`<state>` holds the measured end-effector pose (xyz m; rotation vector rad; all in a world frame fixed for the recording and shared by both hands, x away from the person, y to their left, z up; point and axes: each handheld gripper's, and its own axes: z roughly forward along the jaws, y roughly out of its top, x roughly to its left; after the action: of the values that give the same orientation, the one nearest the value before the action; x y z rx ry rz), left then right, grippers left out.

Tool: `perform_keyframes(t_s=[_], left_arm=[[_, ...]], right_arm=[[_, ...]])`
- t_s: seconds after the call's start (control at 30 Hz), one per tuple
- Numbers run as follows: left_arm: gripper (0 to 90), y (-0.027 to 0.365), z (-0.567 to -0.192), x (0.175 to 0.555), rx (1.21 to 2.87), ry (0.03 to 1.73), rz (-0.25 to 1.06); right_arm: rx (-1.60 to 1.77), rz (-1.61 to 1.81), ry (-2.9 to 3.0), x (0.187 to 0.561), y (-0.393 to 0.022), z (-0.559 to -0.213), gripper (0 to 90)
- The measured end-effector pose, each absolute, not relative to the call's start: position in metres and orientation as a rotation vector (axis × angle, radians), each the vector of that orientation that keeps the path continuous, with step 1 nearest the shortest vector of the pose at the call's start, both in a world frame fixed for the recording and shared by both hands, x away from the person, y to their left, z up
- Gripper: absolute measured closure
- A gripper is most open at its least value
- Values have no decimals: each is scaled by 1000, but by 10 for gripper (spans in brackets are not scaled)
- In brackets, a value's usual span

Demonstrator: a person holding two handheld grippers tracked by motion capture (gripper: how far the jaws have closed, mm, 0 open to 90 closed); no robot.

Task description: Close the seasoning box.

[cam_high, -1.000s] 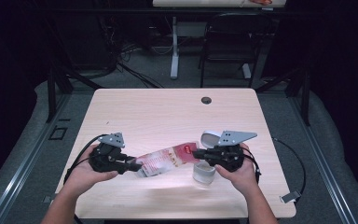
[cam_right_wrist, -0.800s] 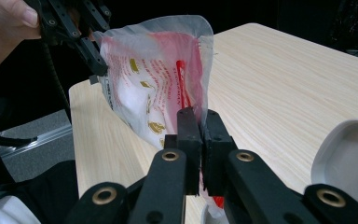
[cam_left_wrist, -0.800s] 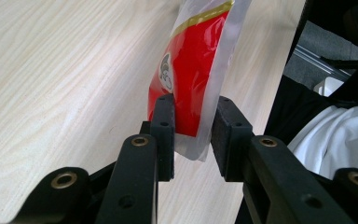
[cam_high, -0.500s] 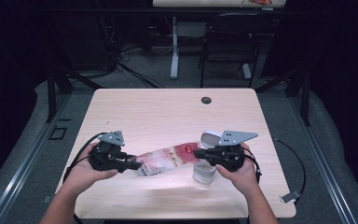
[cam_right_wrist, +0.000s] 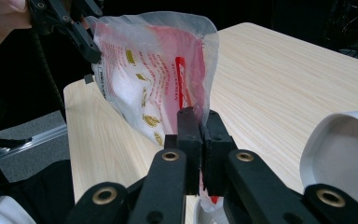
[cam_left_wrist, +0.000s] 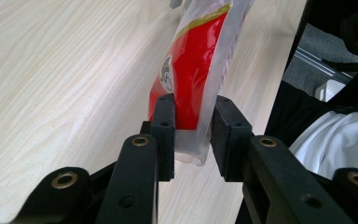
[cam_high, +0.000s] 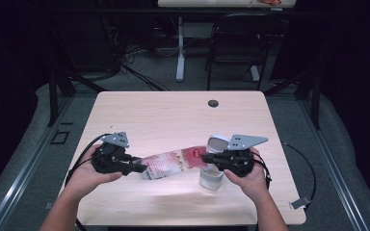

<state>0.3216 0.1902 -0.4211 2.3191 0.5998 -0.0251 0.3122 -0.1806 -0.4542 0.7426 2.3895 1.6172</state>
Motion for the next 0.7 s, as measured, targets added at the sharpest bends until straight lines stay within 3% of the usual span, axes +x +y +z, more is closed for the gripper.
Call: perform_keyframes(t_s=[0.7], left_arm=[[728, 183, -406, 323, 2340, 595, -5]], right_arm=[[766, 1618, 2382, 313, -186, -456, 878]])
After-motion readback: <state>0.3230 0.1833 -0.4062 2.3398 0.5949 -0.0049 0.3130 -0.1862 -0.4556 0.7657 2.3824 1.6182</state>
